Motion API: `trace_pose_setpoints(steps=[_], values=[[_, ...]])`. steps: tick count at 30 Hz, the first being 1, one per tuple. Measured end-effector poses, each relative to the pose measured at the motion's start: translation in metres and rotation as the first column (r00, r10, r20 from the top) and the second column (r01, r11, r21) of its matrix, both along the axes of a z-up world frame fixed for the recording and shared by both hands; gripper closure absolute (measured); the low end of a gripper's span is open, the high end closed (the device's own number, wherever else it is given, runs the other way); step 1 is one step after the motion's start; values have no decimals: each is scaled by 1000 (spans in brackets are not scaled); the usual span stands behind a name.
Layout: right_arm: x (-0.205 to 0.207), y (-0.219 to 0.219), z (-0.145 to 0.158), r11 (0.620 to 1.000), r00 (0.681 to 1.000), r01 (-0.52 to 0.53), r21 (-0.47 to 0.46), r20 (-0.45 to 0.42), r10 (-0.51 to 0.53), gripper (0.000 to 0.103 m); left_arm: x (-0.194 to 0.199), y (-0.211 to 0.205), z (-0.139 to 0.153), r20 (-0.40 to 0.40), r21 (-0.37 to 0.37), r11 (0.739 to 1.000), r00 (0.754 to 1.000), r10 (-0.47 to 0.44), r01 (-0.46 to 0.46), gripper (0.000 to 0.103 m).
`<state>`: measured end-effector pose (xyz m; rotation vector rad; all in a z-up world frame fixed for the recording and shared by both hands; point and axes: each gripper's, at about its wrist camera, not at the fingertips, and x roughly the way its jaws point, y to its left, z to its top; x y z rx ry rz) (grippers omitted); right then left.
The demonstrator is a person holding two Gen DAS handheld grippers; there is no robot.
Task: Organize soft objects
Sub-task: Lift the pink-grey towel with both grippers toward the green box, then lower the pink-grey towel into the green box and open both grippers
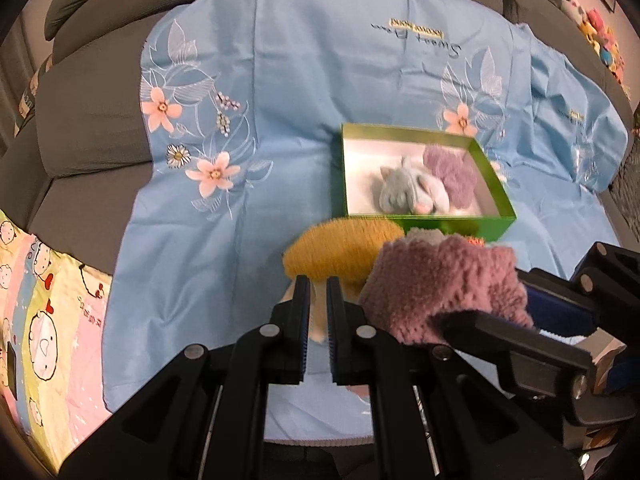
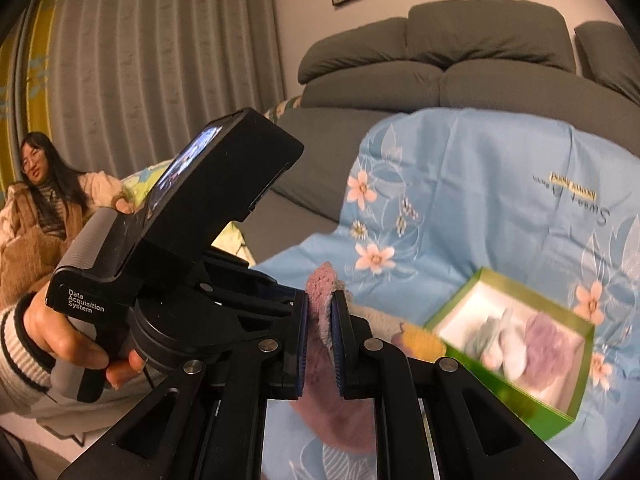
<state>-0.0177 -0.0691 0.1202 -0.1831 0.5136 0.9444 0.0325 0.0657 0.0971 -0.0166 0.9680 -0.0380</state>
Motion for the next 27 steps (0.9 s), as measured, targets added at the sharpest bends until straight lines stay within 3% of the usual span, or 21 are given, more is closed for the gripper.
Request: trace_pose_setpoints(steps=[7,19,23,27], values=[[32,7,31,1000,998,17,24,62,-18,91,42,1,35,38,-13,1000,999,9,-9,97],[116,-17,89,987,980,132,94,138,-144,91,136,-28,91,107,-57,997,993,-38,45,97],[138,-27,97,980,970,174,91,154,-187,91,165,-43,84,81,-72,996,995,-55,61,97],[162,-38,80,973,968,217,80,110,-225,91,193,-59,53,23,-81,994,997,-67,69,97]])
